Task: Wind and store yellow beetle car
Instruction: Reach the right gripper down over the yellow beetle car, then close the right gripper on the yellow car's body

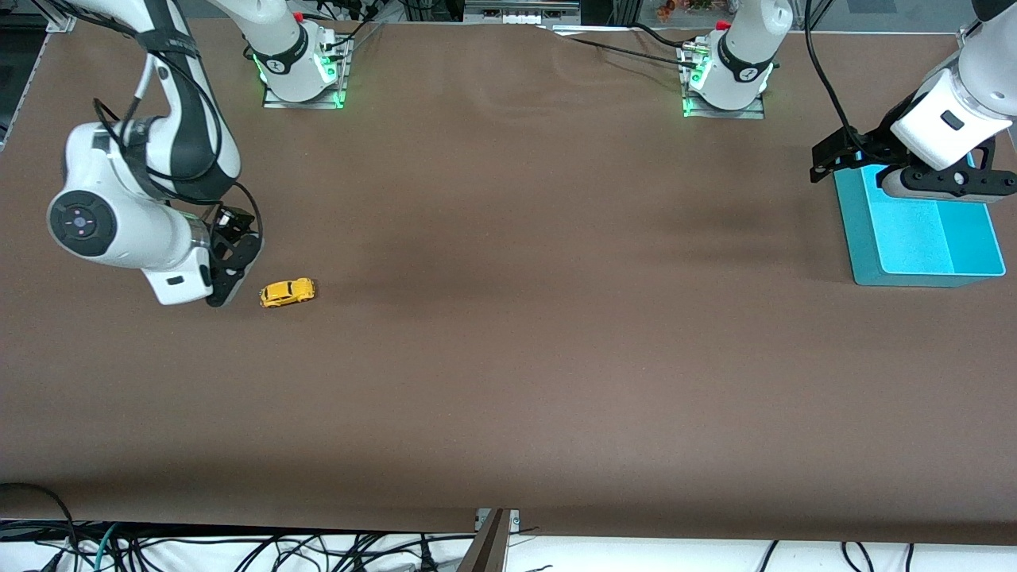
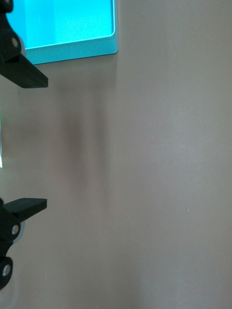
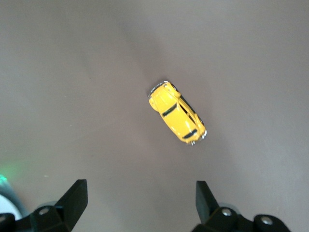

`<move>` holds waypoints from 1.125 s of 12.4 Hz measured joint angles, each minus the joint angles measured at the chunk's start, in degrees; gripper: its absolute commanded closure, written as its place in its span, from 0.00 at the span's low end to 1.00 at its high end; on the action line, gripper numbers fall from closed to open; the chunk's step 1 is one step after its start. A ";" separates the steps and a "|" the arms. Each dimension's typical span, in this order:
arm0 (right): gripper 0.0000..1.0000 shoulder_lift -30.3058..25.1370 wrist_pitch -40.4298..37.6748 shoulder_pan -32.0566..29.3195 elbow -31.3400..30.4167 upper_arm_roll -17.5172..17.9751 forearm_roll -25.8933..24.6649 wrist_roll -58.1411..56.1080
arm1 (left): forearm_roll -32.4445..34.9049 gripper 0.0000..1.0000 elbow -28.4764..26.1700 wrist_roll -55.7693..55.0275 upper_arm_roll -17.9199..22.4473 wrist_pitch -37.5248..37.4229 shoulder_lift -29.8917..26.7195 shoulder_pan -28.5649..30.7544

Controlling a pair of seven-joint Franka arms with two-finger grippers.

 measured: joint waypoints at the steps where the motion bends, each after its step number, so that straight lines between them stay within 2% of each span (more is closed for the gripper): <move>1: 0.01 -0.38 4.77 0.00 -3.57 0.00 0.00 -3.59 | 0.00 0.00 0.00 0.00 0.00 -0.01 0.00 0.00; 3: 0.01 -0.97 13.38 0.01 -9.54 0.01 0.00 -9.27 | 0.00 0.00 0.00 0.00 0.00 -0.01 0.00 0.00; 6: 0.01 -0.88 23.77 0.04 -15.05 0.20 0.00 -17.22 | 0.00 0.00 0.13 -0.05 0.06 -0.70 -0.03 0.04; 11: 0.01 3.83 35.15 0.04 -16.81 0.25 0.00 -28.20 | 0.00 0.00 0.54 -0.12 0.02 -1.59 -0.13 0.44; 14: 0.02 6.93 39.12 0.04 -16.83 0.25 0.00 -31.04 | 0.00 0.00 0.57 -0.12 0.05 -1.84 -0.13 0.51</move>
